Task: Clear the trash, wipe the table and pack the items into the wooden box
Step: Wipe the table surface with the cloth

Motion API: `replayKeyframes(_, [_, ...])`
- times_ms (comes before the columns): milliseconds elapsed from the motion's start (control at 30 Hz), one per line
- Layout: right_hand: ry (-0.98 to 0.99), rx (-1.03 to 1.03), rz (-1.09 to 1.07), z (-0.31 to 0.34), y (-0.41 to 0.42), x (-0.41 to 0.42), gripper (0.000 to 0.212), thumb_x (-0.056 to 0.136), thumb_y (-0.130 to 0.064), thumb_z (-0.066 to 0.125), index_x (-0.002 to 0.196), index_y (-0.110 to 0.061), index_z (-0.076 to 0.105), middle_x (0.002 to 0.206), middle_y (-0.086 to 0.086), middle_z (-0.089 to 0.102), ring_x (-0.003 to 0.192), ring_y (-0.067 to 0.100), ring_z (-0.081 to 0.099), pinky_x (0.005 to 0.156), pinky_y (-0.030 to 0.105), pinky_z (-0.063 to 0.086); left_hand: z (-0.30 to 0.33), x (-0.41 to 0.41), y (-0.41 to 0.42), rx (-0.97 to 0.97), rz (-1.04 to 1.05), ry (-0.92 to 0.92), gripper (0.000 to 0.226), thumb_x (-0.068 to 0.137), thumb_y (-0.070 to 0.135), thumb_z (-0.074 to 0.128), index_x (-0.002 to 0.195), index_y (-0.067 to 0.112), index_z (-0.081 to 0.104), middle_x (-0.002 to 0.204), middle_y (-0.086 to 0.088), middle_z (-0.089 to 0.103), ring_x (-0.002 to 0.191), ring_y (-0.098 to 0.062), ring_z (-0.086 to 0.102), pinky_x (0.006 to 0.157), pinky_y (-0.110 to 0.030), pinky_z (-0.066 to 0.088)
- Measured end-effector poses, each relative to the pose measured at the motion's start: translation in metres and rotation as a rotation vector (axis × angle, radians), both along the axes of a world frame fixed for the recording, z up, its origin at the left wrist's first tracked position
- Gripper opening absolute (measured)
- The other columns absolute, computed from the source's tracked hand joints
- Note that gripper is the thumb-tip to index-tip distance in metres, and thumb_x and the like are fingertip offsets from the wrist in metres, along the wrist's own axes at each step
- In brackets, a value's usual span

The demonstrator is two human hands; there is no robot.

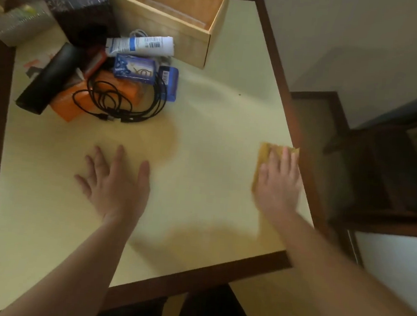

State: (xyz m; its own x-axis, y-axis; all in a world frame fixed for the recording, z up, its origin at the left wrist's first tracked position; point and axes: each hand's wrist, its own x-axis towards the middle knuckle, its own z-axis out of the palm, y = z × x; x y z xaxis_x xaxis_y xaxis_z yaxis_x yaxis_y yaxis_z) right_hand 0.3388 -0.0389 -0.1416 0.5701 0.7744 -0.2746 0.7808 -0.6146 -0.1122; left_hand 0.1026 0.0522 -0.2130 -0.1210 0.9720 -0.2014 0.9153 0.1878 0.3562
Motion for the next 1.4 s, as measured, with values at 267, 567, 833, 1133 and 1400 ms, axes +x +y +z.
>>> replayKeyframes(267, [0.151, 0.039, 0.556, -0.008, -0.111, -0.01, 0.046, 0.1, -0.031, 0.056, 0.146, -0.021, 0.054, 0.148, 0.012, 0.056, 0.139, 0.037, 0.049, 0.108, 0.046, 0.044, 0.035, -0.068, -0.025, -0.011, -0.171, -0.29, 0.059, 0.101, 0.045, 0.061, 0.156, 0.033, 0.045, 0.171, 0.002, 0.025, 0.158, -0.023, 0.018, 0.126, -0.053, 0.022])
replayKeyframes(567, [0.072, 0.103, 0.124, -0.061, -0.021, -0.194, 0.063, 0.107, -0.04, 0.018, 0.166, -0.021, 0.019, 0.174, 0.02, 0.008, 0.161, 0.04, -0.003, 0.129, 0.052, -0.006, 0.038, -0.179, -0.093, -0.022, -0.024, -0.141, 0.055, 0.099, 0.046, 0.058, 0.152, 0.033, 0.049, 0.169, 0.0, 0.027, 0.154, -0.03, 0.023, 0.12, -0.06, 0.029])
replayKeyframes(833, [0.104, 0.053, 0.925, -0.061, 0.069, -0.235, 0.056, 0.109, -0.047, 0.023, 0.165, -0.041, 0.017, 0.176, 0.0, 0.005, 0.162, 0.023, -0.005, 0.131, 0.048, 0.005, 0.028, -0.217, -0.114, 0.007, 0.002, -0.134, 0.058, 0.1, 0.045, 0.059, 0.153, 0.024, 0.048, 0.167, -0.006, 0.033, 0.153, -0.029, 0.031, 0.121, -0.056, 0.033])
replayKeyframes(1133, [0.076, -0.042, 1.434, -0.052, 0.159, -0.342, 0.064, 0.105, -0.05, 0.005, 0.167, -0.037, 0.007, 0.176, -0.003, -0.006, 0.162, 0.022, -0.009, 0.131, 0.044, 0.002, 0.026, -0.234, -0.161, -0.016, 0.062, -0.19, 0.062, 0.099, 0.047, 0.061, 0.157, 0.036, 0.04, 0.17, 0.008, 0.025, 0.156, -0.02, 0.025, 0.123, -0.043, 0.025])
replayKeyframes(1400, [0.137, -0.114, 1.877, -0.059, 0.076, -0.375, 0.061, 0.109, -0.048, 0.014, 0.167, -0.032, 0.007, 0.176, 0.006, -0.003, 0.161, 0.029, -0.011, 0.129, 0.051, -0.004, 0.065, -0.259, -0.156, 0.117, 0.369, -0.418, 0.061, 0.097, 0.039, 0.067, 0.153, 0.034, 0.044, 0.159, 0.015, 0.042, 0.147, -0.003, 0.035, 0.121, -0.036, 0.035])
